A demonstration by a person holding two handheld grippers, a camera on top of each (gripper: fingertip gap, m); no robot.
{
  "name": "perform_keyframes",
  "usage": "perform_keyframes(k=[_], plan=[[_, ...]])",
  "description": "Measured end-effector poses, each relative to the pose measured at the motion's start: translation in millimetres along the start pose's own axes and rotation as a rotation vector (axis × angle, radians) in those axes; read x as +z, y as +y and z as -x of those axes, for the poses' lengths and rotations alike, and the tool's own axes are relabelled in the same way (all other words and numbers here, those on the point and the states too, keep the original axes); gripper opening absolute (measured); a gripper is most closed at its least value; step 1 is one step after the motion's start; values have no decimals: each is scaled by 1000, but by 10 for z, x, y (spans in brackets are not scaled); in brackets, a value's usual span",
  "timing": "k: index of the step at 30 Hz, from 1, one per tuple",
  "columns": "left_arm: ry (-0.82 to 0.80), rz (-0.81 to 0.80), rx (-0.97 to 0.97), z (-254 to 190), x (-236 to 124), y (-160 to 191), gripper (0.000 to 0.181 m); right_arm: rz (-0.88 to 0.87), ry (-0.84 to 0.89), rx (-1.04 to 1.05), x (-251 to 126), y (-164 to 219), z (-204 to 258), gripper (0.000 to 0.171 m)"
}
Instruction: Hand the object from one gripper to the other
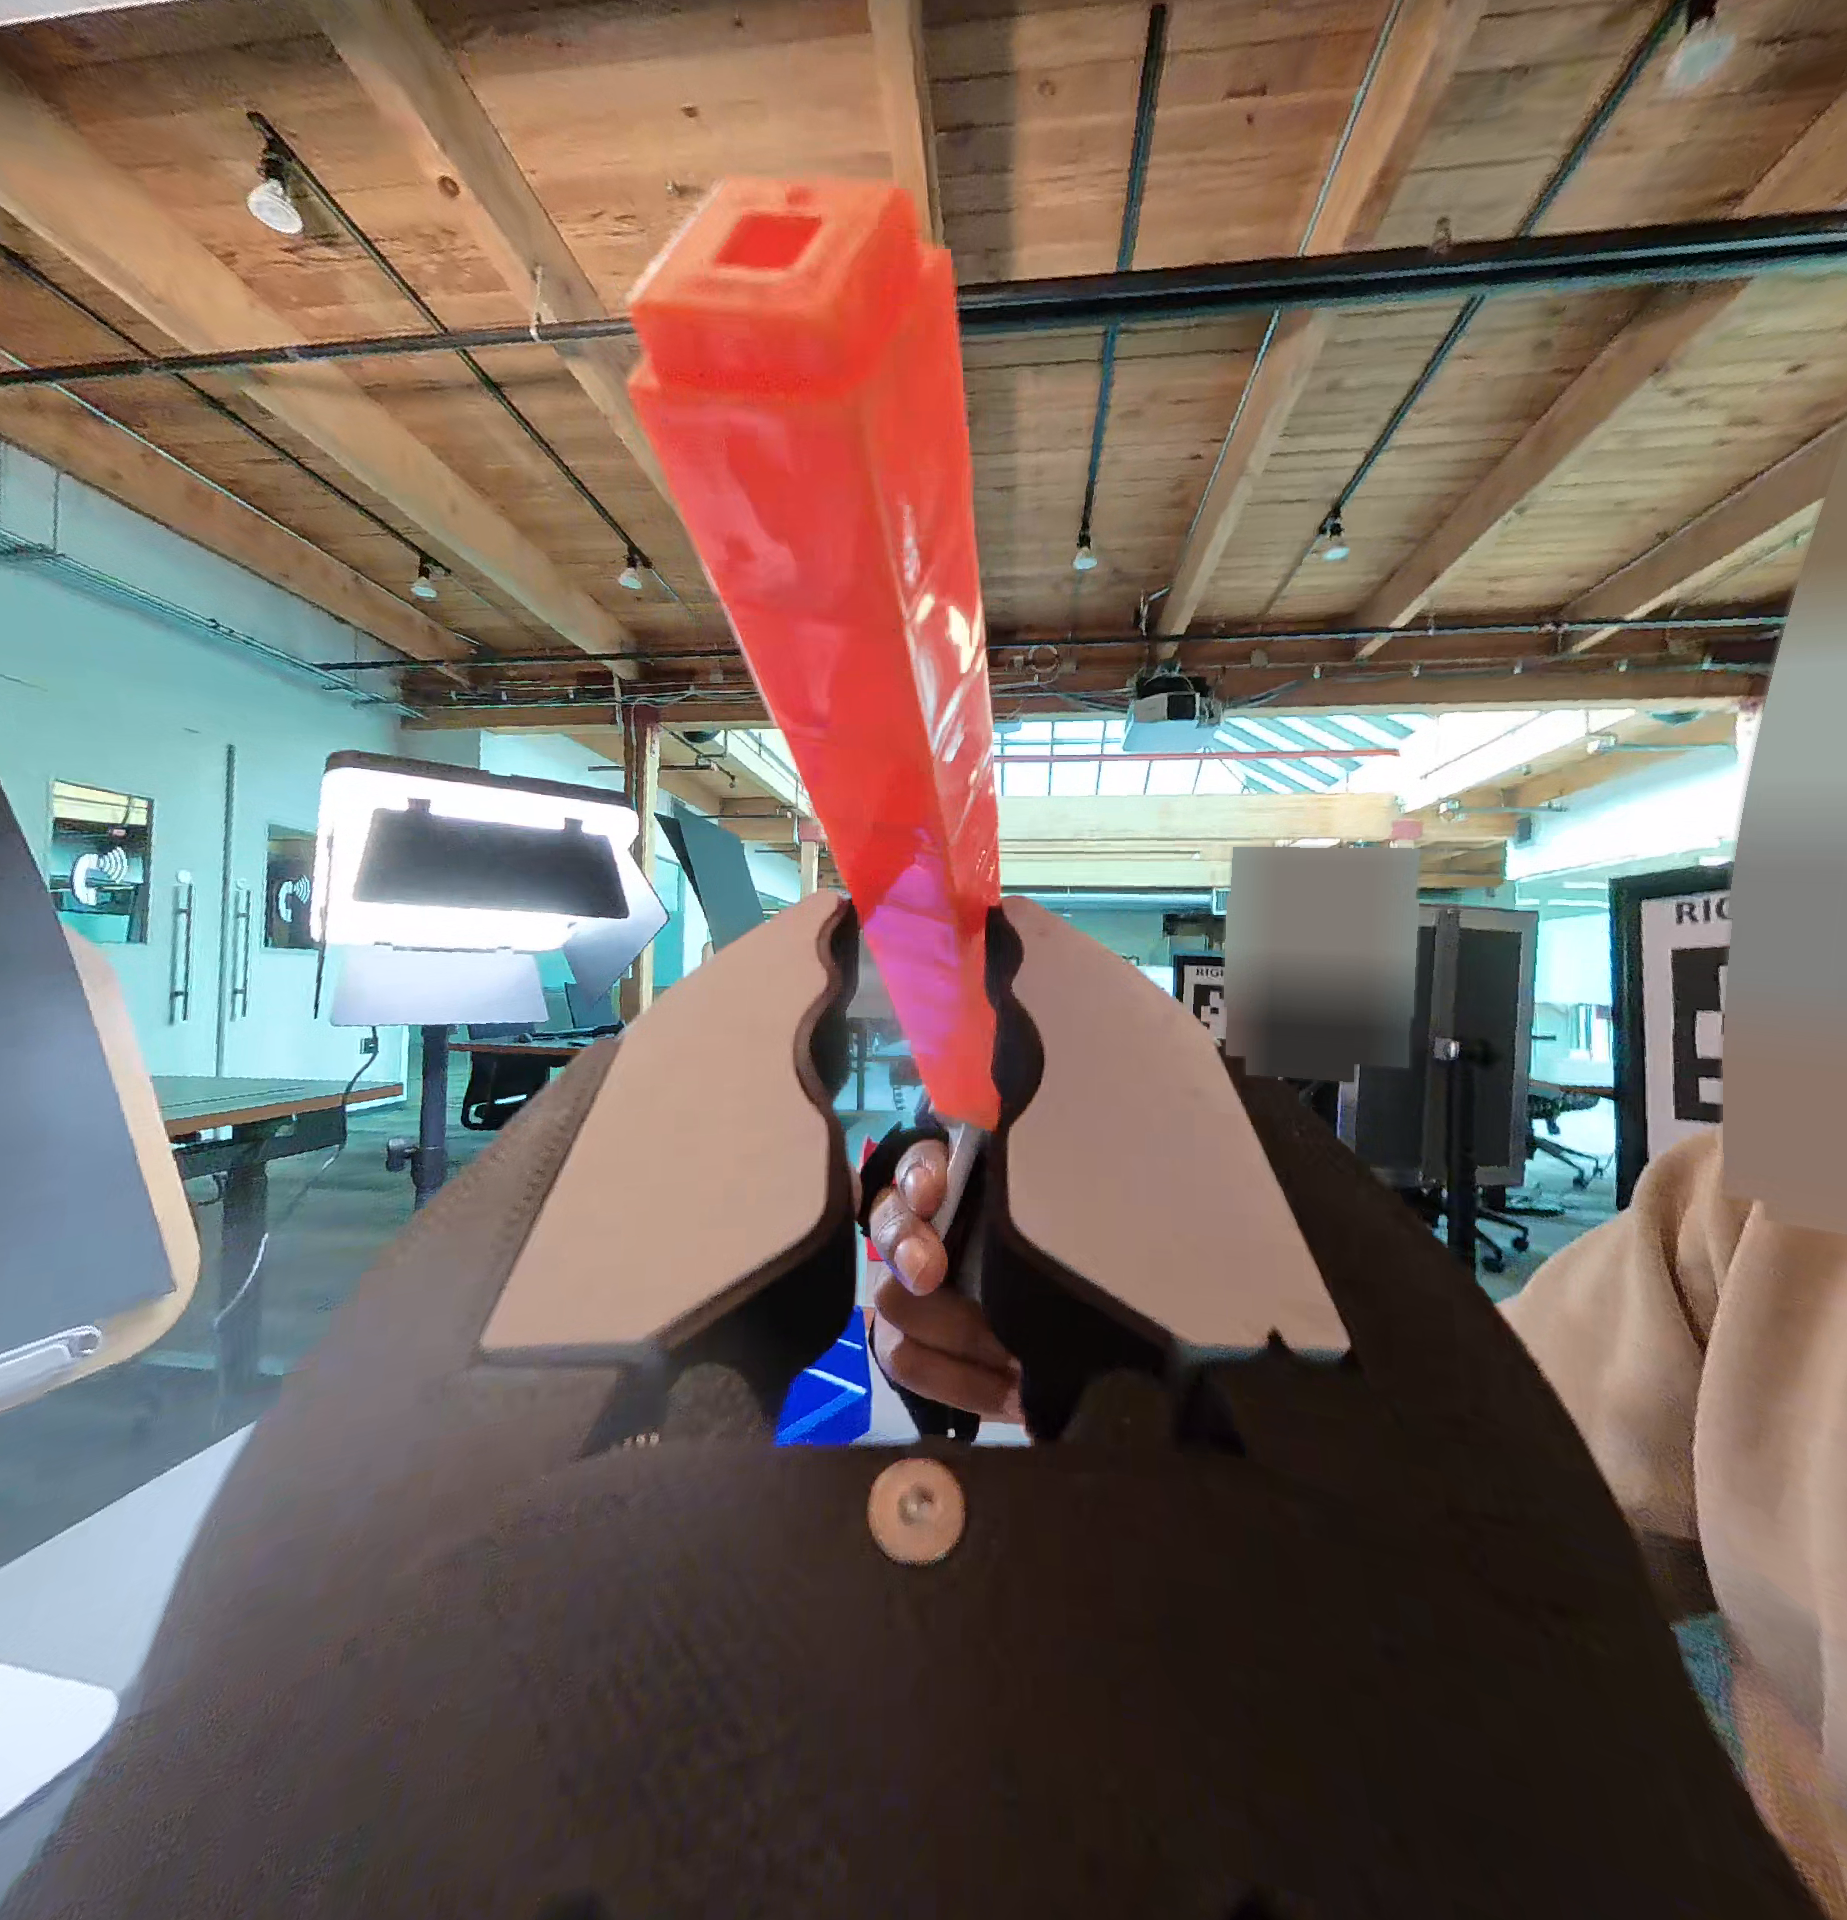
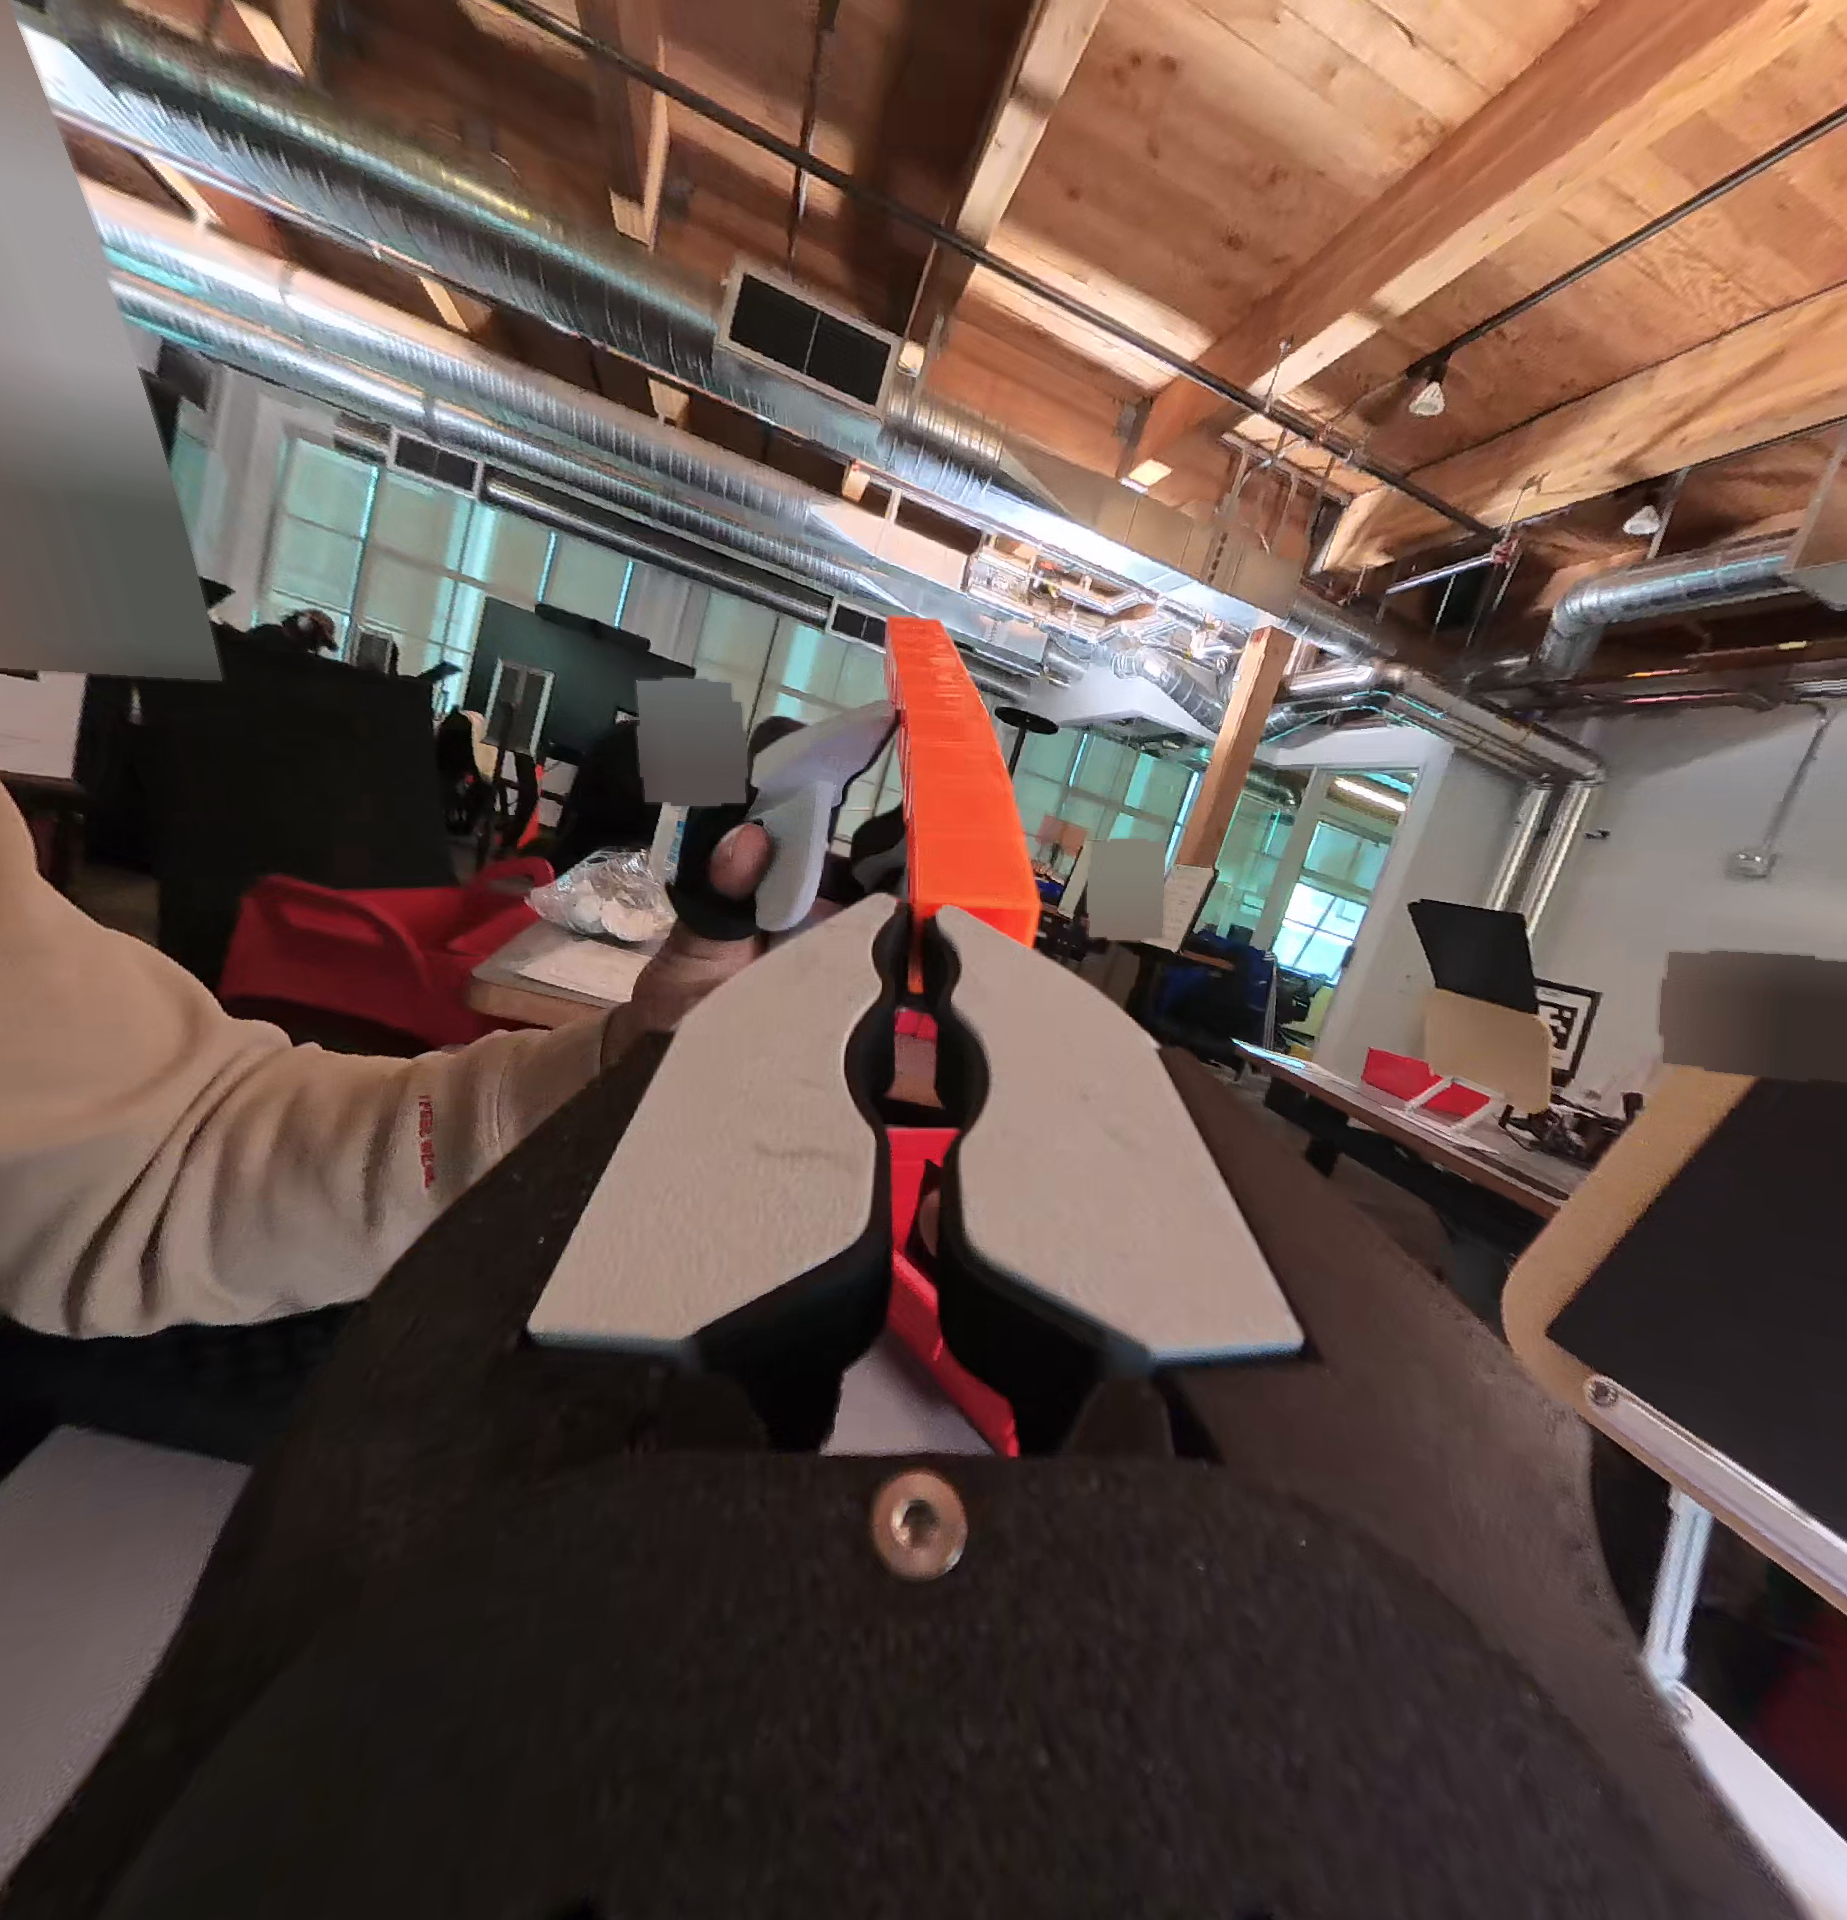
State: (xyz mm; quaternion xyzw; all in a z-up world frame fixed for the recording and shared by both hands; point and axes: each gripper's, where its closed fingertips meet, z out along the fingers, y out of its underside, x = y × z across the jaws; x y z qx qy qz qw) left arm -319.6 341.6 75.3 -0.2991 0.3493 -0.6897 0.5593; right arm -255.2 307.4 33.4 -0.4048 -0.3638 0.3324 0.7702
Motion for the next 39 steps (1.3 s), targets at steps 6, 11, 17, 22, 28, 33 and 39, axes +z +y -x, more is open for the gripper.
perform_keyframes(k=[6, 11, 17, 22, 28, 33, 39], plan=[[-14, 40, -12, 68, -18, 40, 28, 20, 19, -26, -15, 26, -38, 1], [-104, 9, -281, 303, -38, 52, 37, 169, 109, -429, -9, 149, -39, 1], [-146, -29, -290, 421, -119, 48, 26, 260, 139, -419, 45, 296, -69, 3], [-73, -94, -92, 269, -141, -52, 26, 137, 42, 162, 84, 242, -82, 13], [-43, -47, 80, 136, -108, -10, 25, 45, -30, 397, 73, 113, -61, 2], [-79, -71, -254, 290, -82, -41, 42, 13, 78, -50, -32, -67, -82, 1], [-110, -66, -381, 379, -88, 29, 28, 235, 159, -718, 19, 97, 38, 1]])
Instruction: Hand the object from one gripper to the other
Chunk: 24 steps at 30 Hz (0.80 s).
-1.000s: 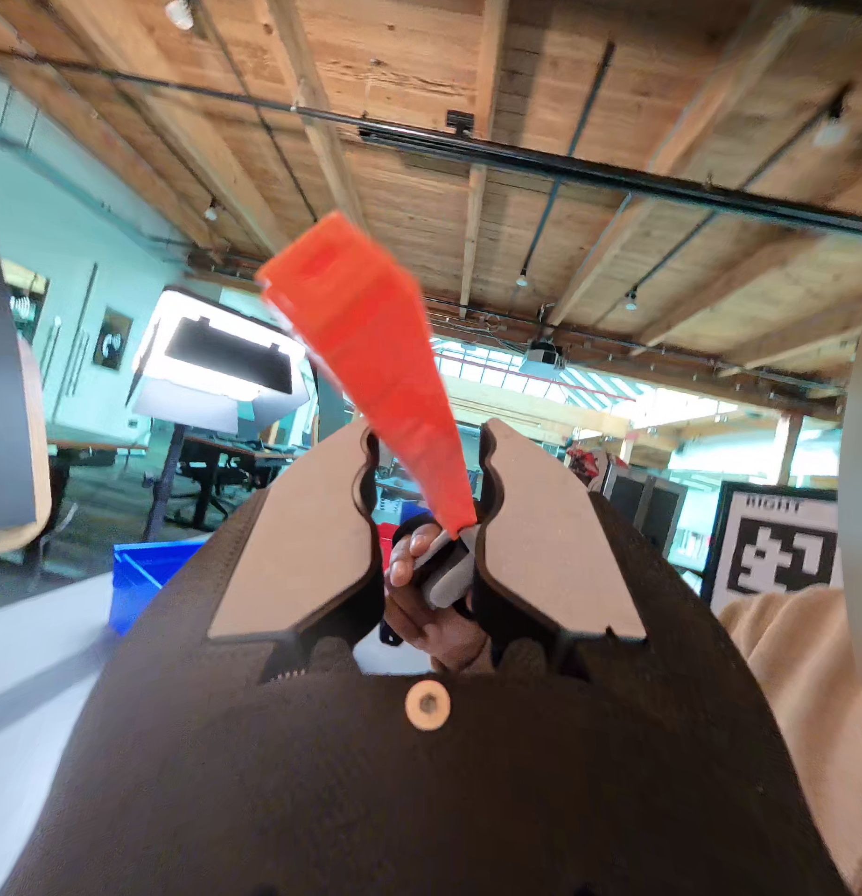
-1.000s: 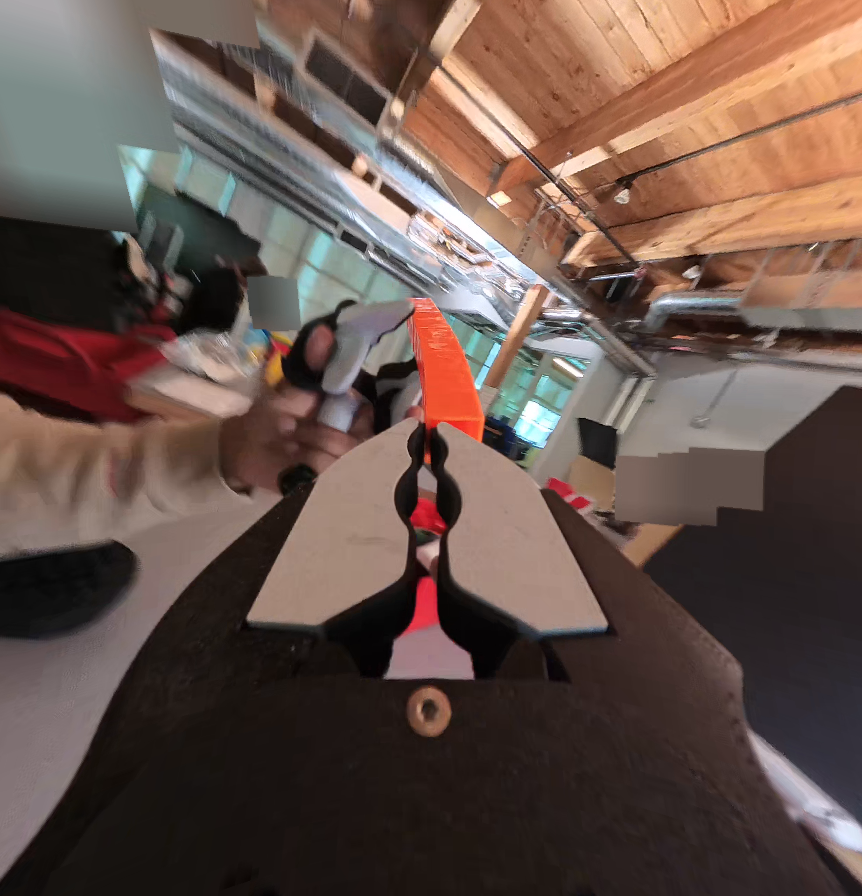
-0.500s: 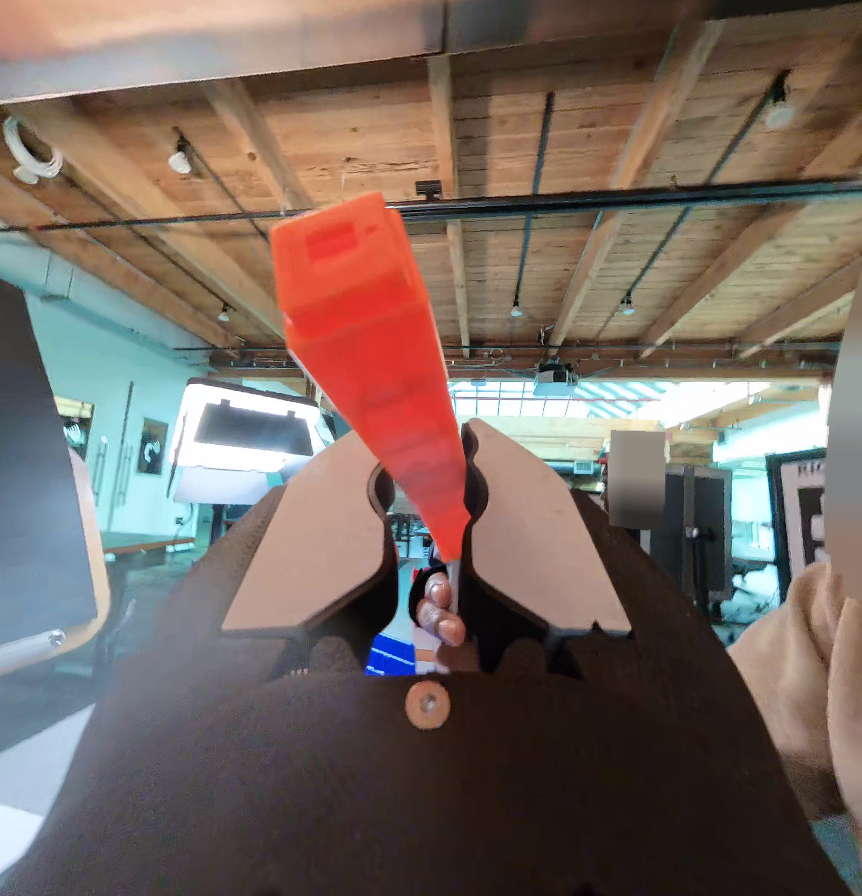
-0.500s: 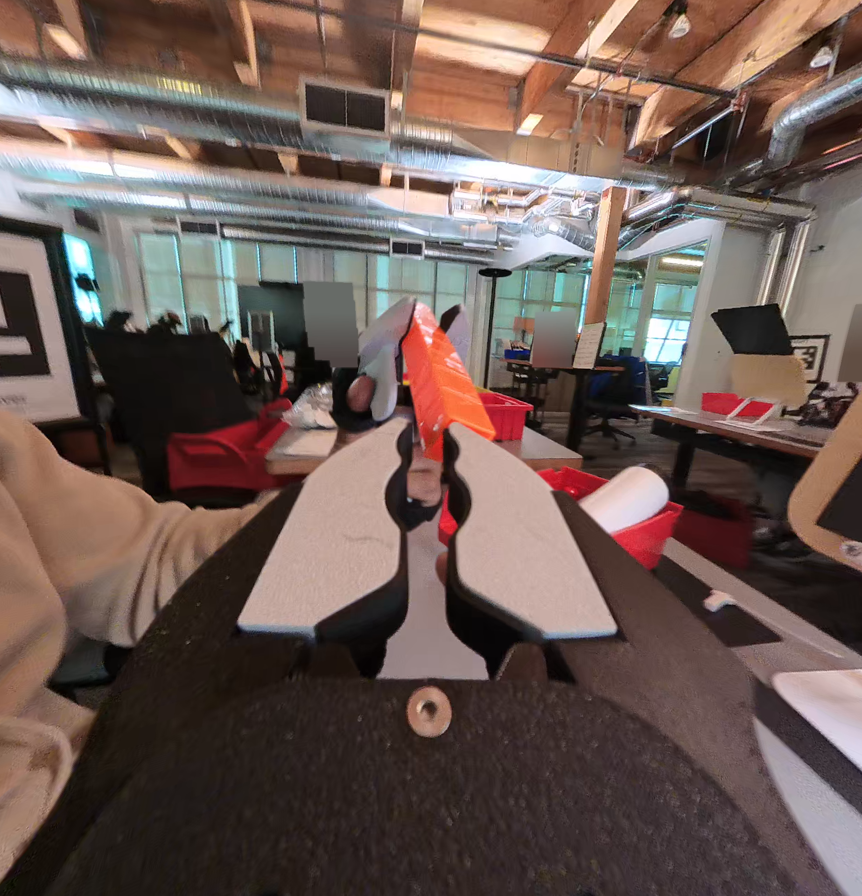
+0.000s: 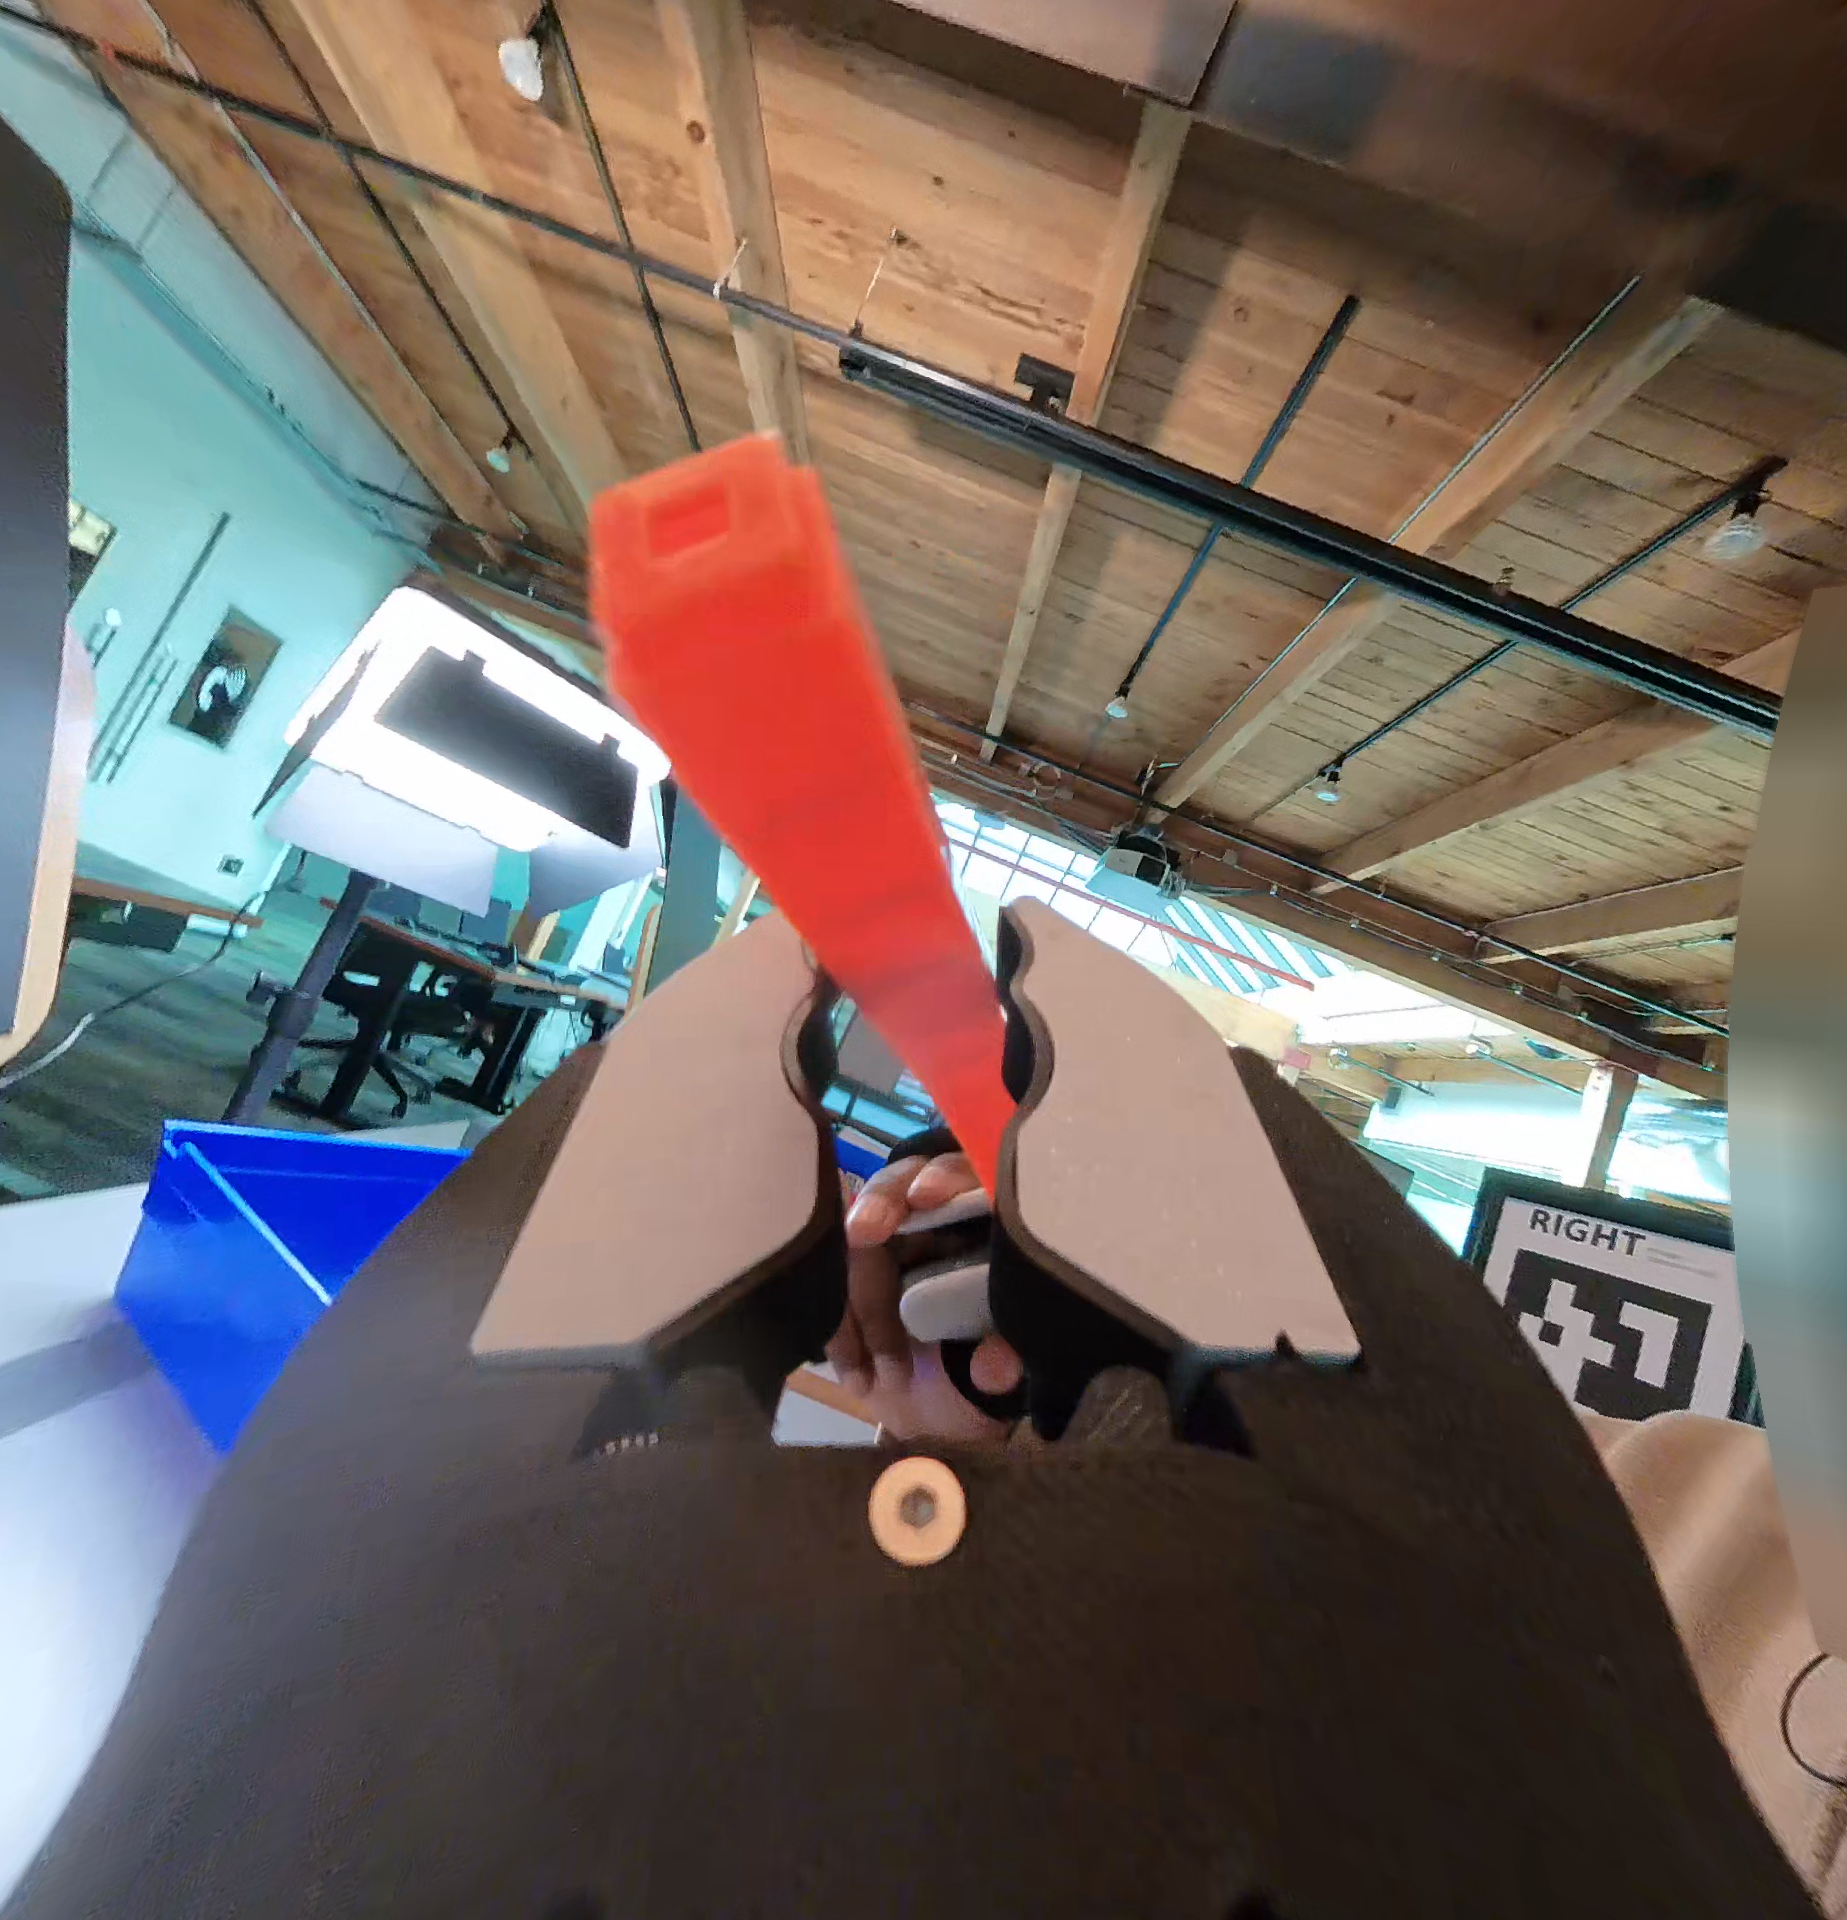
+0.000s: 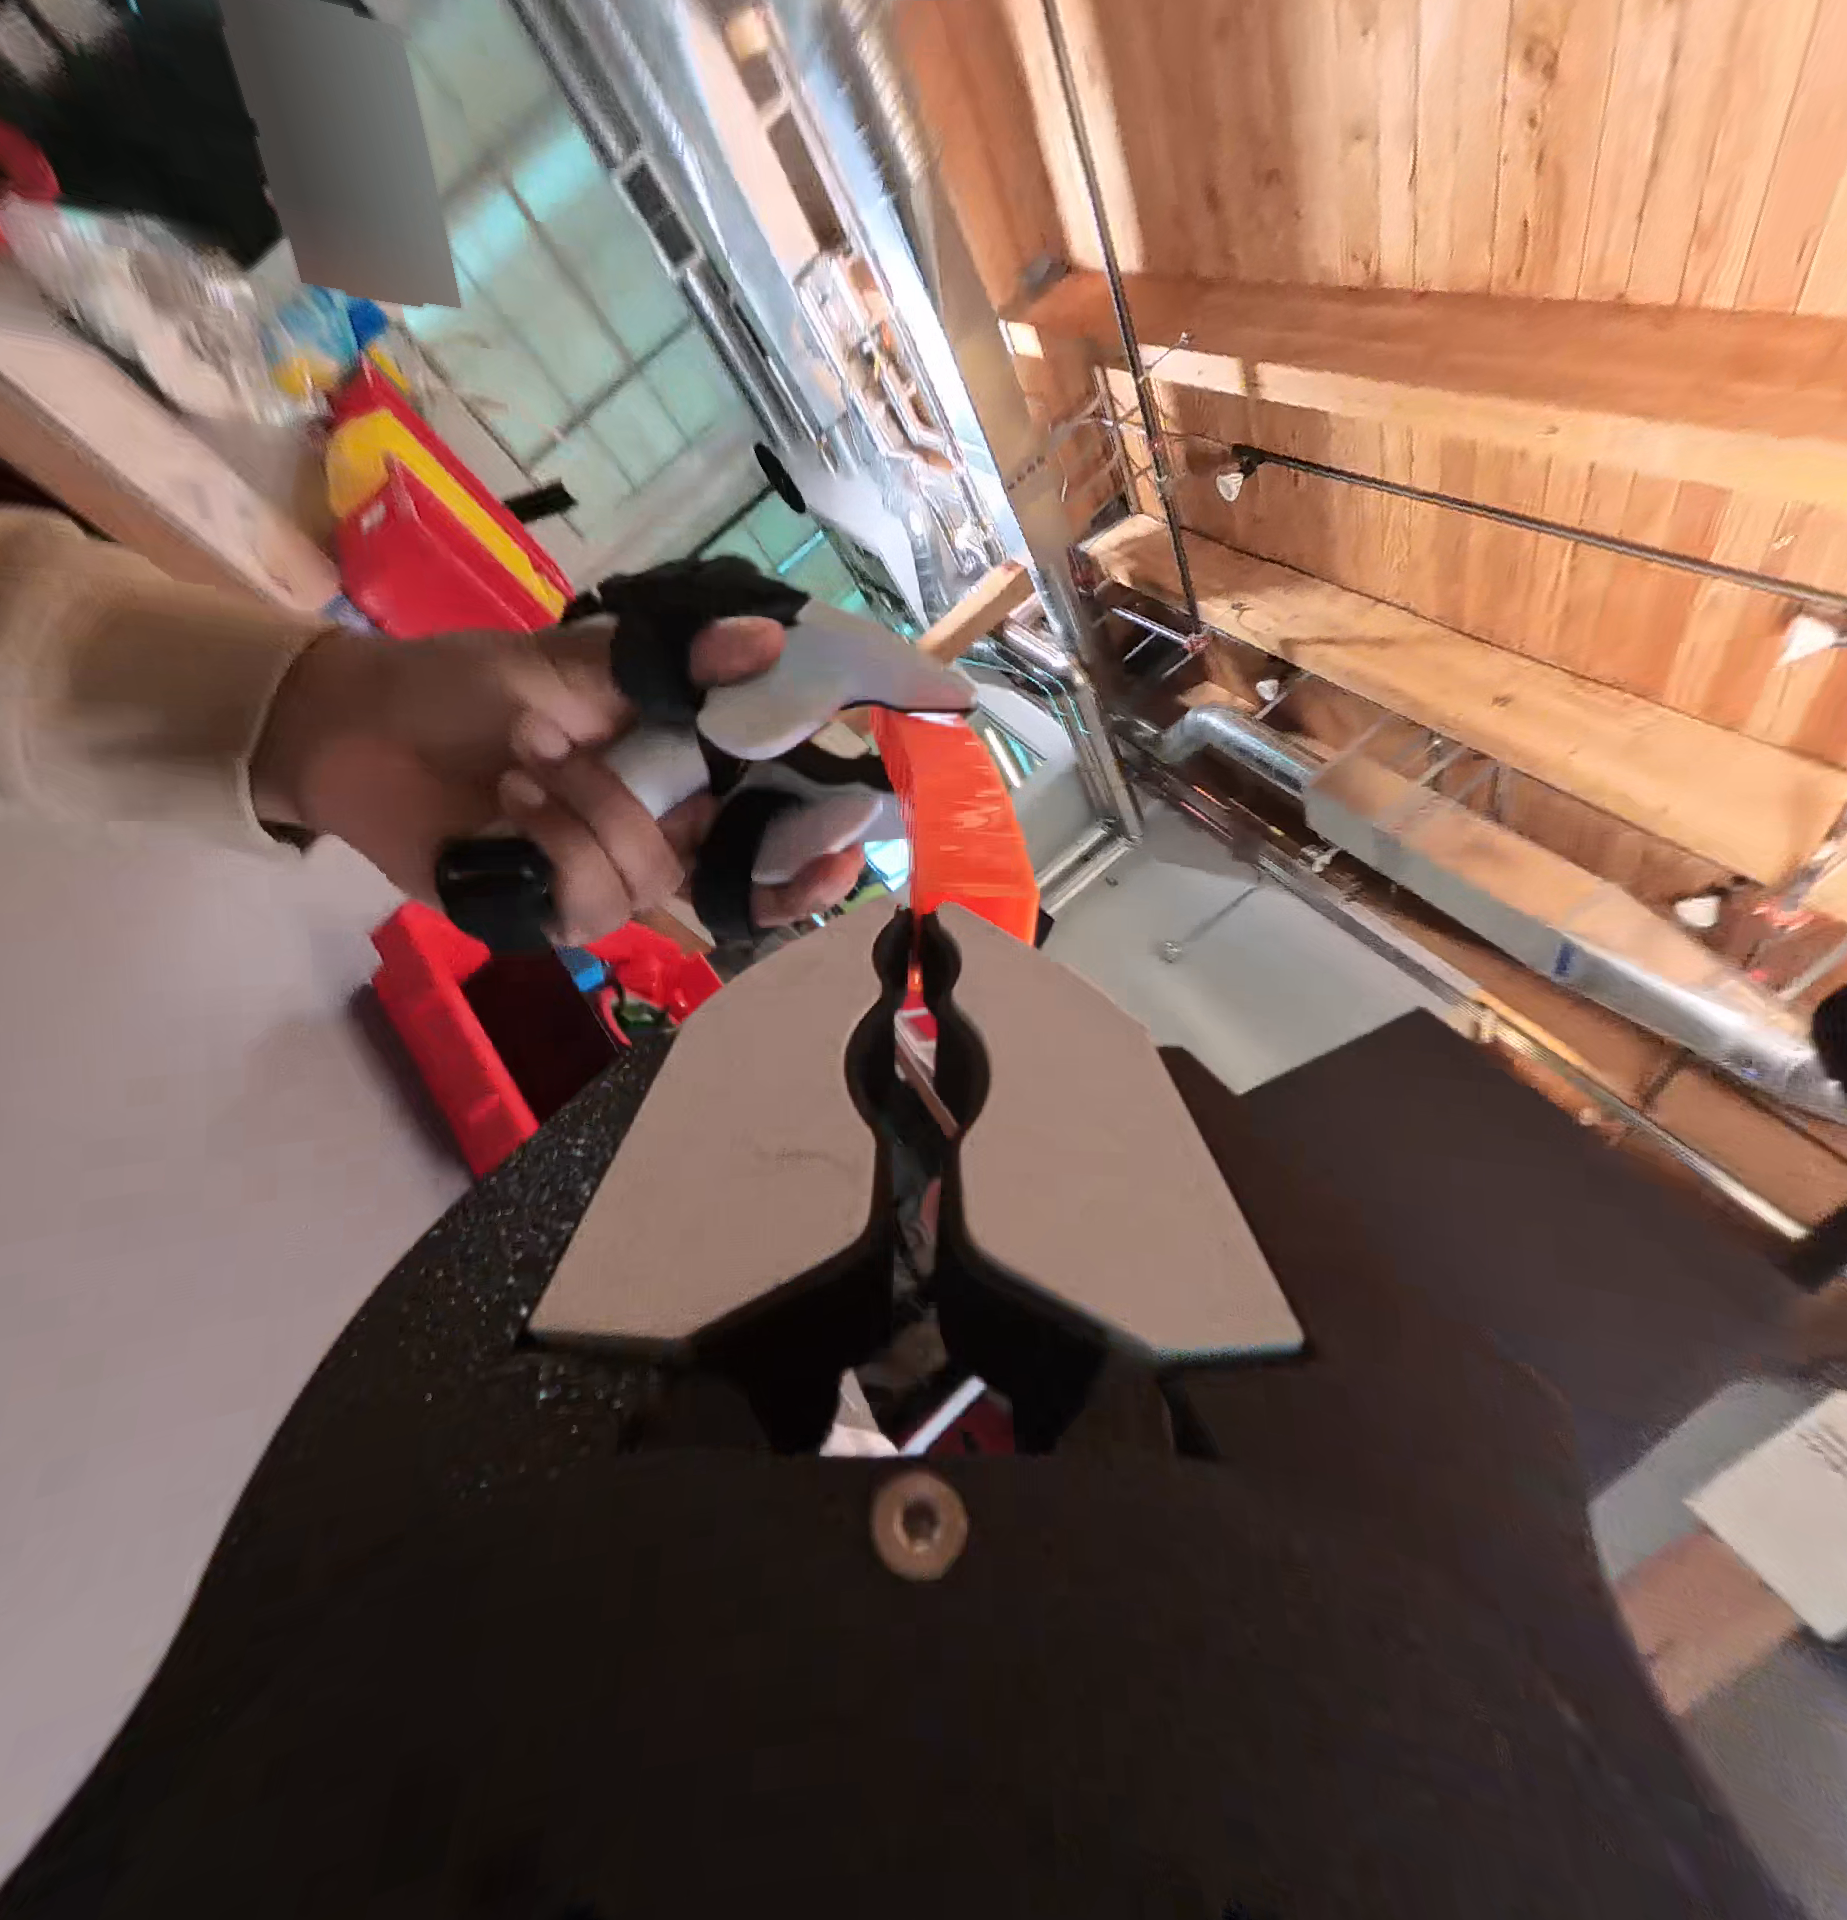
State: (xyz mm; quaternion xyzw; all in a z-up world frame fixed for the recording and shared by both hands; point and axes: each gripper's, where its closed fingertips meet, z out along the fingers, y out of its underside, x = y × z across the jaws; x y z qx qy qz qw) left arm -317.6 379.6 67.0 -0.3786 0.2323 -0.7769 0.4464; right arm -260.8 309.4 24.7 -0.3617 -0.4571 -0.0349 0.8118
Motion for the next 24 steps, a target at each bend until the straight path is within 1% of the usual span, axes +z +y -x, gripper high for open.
perform_keyframes(k=[1, 2, 5, 7, 9, 10, 14, 17, 20, 24], plan=[[4, -14, 15, -15, -13, -28, 27, 15, -3, 13, 25, 30, 26, 2], [5, -18, 42, -26, -26, -47, 27, 23, -14, 86, 48, 67, 37, 2], [0, -15, 194, -50, -64, -74, 26, 3, -79, 398, 71, 112, 25, 6], [-1, 2, 326, -79, -78, -58, 25, -67, -106, 693, 72, 70, -58, 11], [27, 9, 429, -157, -78, -17, 24, -64, -130, 915, 88, 141, -100, 5], [27, 9, 459, -173, -72, 2, 24, -59, -139, 963, 90, 173, -94, 5], [56, 12, 414, -188, -60, 32, 24, -153, -192, 1093, 59, 108, -120, 2], [72, 22, 394, -195, -58, 57, 24, -170, -194, 1065, 43, 109, -98, 2], [82, 59, 416, -210, -65, 77, 25, -158, -252, 1099, 44, 139, -31, 1], [106, 89, 373, -207, -74, 100, 25, -184, -281, 1131, 46, 153, 5, 1]])
